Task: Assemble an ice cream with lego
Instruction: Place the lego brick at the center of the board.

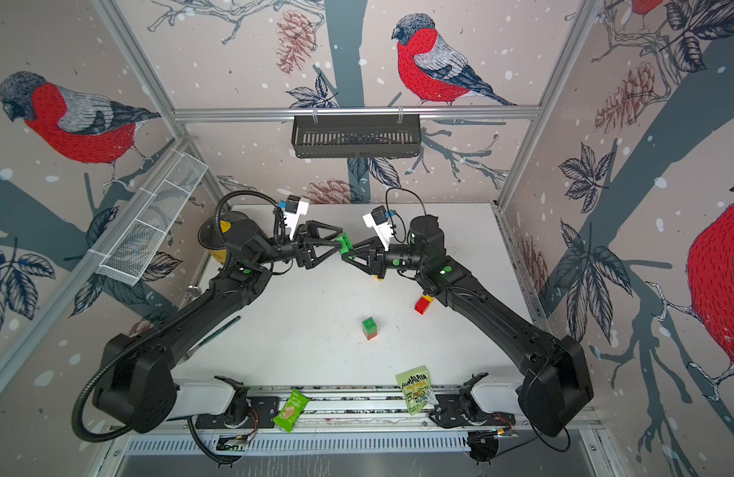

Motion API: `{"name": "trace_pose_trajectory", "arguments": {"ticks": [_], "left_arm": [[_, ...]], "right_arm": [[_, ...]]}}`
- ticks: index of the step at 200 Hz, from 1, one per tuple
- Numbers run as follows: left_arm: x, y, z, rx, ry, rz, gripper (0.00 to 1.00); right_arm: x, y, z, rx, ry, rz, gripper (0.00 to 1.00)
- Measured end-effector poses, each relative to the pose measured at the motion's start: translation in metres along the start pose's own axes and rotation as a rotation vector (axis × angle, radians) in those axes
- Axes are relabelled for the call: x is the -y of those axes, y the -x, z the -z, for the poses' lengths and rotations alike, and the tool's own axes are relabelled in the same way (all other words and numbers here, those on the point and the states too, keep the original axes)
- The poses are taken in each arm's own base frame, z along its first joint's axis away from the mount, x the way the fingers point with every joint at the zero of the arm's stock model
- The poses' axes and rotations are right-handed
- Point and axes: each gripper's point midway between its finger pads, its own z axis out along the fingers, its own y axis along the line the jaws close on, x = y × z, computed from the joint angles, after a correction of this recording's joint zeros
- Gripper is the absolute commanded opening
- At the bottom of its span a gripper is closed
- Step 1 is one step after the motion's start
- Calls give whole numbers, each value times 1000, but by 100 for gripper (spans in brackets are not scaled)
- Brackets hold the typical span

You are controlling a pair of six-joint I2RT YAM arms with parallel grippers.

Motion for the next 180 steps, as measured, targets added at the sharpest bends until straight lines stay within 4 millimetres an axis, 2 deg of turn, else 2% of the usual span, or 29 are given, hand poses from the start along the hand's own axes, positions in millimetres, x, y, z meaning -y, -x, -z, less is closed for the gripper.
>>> {"name": "trace_pose_trajectory", "arguments": {"ticks": [21,34,118,144,160,180], "left_arm": [[5,-5,-8,-23,-38,5,71],[5,-8,-11,-33,-49,12,61],[7,-12,-12,-52,-66,38,30],[9,-8,-13,-60,-80,31,22],[8,0,-15,-48,-62,9,20],[-2,8,-16,-48,1,20,20]], "right_arm": [[-1,1,-1,3,7,7,24],[0,0,-2,0,11,5,24],[-3,-7,-3,-13,44,37,29],[-4,-6,-2,-5,47,56,42],[2,-7,0,-1,22,51,62],[25,-14,9,0,-65,14,65]]}}
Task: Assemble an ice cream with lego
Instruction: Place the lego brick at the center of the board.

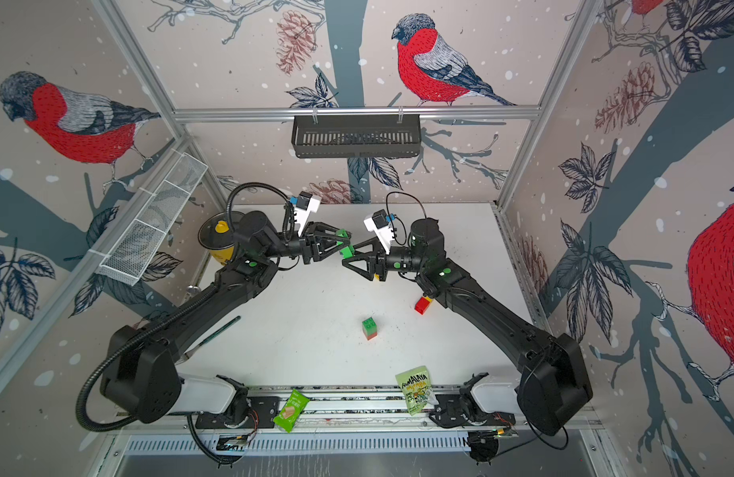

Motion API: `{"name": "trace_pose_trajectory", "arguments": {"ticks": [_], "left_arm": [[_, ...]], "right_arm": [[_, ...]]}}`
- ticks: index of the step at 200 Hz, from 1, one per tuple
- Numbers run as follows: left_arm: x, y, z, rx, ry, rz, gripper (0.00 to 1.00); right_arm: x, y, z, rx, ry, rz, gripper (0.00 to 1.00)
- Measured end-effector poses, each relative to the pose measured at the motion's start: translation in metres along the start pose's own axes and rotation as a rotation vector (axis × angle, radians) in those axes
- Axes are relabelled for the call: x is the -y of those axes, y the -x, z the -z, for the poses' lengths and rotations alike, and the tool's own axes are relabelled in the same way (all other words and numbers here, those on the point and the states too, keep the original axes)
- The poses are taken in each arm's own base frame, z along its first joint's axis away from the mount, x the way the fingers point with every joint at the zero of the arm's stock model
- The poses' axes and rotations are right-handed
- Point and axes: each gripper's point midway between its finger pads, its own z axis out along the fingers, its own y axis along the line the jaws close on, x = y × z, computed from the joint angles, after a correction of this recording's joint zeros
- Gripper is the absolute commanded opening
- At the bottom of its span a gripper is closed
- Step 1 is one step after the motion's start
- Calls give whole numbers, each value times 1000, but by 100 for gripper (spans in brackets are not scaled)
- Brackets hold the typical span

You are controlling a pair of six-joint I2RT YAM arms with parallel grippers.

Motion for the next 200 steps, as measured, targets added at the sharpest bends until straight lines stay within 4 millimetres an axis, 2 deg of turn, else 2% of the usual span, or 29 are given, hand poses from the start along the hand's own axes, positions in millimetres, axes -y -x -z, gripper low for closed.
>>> {"name": "trace_pose_trajectory", "arguments": {"ticks": [20,33,42,57,70,81,96,109,118,146,168,184,200], "left_arm": [[-31,7,3,-2,164,32,15],[-66,5,10,-10,349,80,22],[-94,-6,19,-34,492,135,24],[-144,-46,42,-121,738,249,23],[-181,-101,68,-252,921,378,22],[-199,-147,88,-365,1028,476,22],[-207,-201,109,-498,1116,576,22],[-205,-234,123,-582,1157,637,23],[-203,-247,129,-618,1179,667,23],[-207,-269,144,-672,1243,692,38],[-206,-284,149,-712,1263,707,59],[-209,-284,146,-696,1257,697,75],[-211,-282,144,-687,1256,688,85]], "right_arm": [[39,-4,20,14,-191,-63,66],[62,-7,31,19,-330,-85,66],[74,-13,36,1,-409,-100,66],[96,-23,42,-40,-537,-124,66],[114,-35,45,-81,-628,-148,66],[124,-49,42,-129,-675,-164,65],[132,-69,35,-200,-714,-180,65],[137,-80,27,-253,-740,-187,64],[139,-85,20,-281,-743,-189,64],[145,-106,2,-374,-759,-180,65],[147,-122,-5,-424,-756,-191,65],[150,-126,-5,-438,-761,-199,65],[151,-127,-7,-446,-764,-202,66]]}}
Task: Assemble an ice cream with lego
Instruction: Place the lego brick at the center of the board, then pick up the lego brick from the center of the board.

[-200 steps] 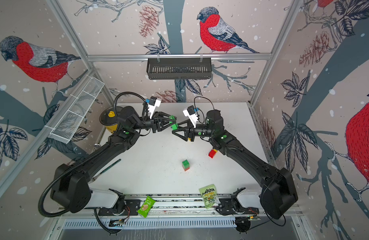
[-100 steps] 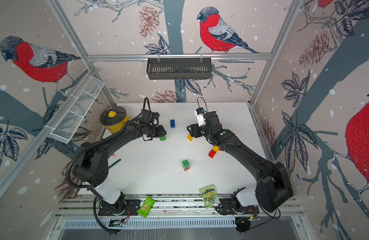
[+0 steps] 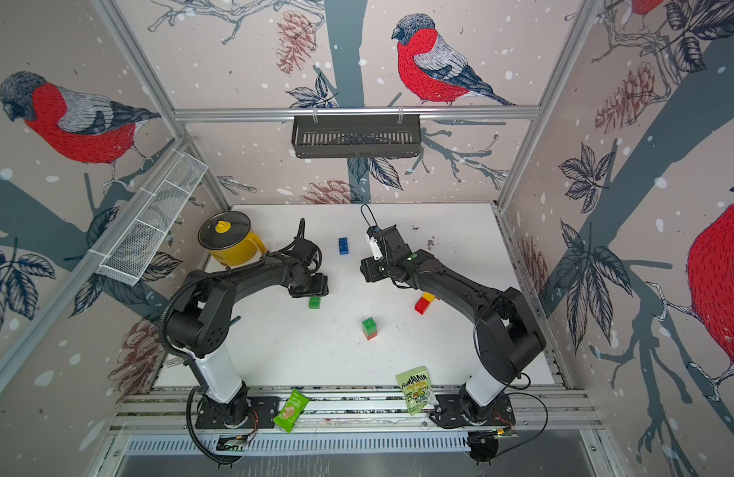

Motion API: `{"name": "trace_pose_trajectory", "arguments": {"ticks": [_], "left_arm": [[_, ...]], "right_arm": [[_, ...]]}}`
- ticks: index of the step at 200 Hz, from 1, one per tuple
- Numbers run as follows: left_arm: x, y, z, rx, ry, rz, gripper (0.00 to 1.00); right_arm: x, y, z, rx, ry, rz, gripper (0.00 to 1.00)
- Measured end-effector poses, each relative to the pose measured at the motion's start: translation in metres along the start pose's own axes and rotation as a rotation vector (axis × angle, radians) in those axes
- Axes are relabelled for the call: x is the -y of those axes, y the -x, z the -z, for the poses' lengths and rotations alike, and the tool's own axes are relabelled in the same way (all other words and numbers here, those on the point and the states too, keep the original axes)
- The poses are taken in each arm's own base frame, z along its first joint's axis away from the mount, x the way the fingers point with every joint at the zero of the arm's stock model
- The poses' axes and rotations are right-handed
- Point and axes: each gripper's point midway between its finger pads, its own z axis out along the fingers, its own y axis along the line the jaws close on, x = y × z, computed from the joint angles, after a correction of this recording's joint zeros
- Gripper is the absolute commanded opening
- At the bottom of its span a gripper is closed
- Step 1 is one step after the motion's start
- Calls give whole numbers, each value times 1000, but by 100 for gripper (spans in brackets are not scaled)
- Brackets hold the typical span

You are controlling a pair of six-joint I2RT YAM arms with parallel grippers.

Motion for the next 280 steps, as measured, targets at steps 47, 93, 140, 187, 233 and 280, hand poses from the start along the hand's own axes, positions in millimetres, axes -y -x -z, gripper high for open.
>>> {"name": "trace_pose_trajectory", "arguments": {"ticks": [47,93,140,187,233,280], "left_arm": [[-7,31,59,153,11,32,97],[-70,57,186,539,-52,217,97],[-81,36,221,654,-68,233,98],[-79,25,228,664,-76,204,98],[-90,18,236,681,-47,211,97],[-104,15,243,703,-11,227,98]], "right_arm": [[-47,1,-20,-47,46,19,66],[-117,-27,-75,-165,127,9,67],[-140,-47,-117,-239,134,-24,67],[-156,-60,-143,-295,138,-23,65],[-164,-59,-152,-302,124,-10,57],[-160,-51,-166,-287,49,34,44]]}}
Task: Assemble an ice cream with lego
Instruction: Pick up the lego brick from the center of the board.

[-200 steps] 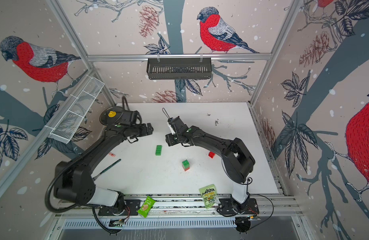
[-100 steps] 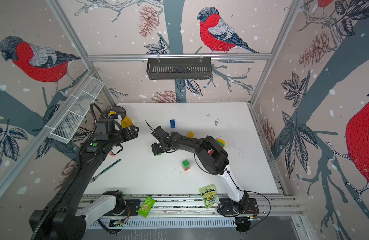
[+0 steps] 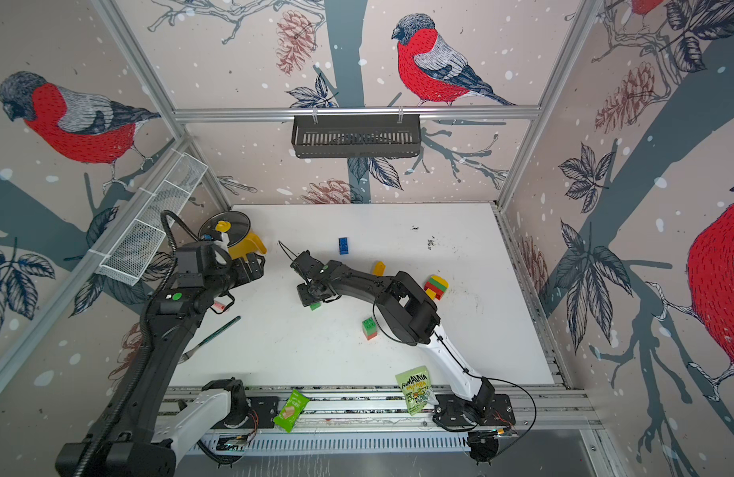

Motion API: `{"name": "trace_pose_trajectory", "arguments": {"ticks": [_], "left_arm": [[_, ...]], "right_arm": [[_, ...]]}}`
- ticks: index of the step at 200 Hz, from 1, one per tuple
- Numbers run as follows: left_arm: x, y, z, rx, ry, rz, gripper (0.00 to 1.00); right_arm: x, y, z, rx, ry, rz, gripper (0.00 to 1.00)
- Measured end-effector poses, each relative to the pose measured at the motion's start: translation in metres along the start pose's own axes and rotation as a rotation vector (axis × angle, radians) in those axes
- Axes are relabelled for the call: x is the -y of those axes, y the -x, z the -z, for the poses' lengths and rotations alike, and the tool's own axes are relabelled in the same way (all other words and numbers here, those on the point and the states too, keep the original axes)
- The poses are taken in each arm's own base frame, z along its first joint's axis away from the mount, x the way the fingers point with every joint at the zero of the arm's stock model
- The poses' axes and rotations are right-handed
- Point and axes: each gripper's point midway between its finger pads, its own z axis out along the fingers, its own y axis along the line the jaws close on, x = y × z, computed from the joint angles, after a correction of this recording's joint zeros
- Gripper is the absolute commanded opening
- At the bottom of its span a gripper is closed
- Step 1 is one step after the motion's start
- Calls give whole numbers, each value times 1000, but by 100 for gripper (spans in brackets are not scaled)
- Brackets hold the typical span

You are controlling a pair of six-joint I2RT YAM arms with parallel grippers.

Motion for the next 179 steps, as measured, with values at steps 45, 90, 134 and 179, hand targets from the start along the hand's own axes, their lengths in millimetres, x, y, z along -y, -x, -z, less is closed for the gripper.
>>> {"name": "trace_pose_trajectory", "arguments": {"ticks": [45,90,134,179], "left_arm": [[-2,0,2,1,4,-1,98],[-3,-1,3,0,9,0,98],[-6,-3,4,-8,23,-5,98],[-7,-3,4,-7,25,-4,98]], "right_arm": [[5,-2,-1,-6,-103,49,45],[9,-8,1,-24,-155,86,51],[11,-11,1,-26,-169,91,40],[11,-11,3,-26,-168,100,29]]}}
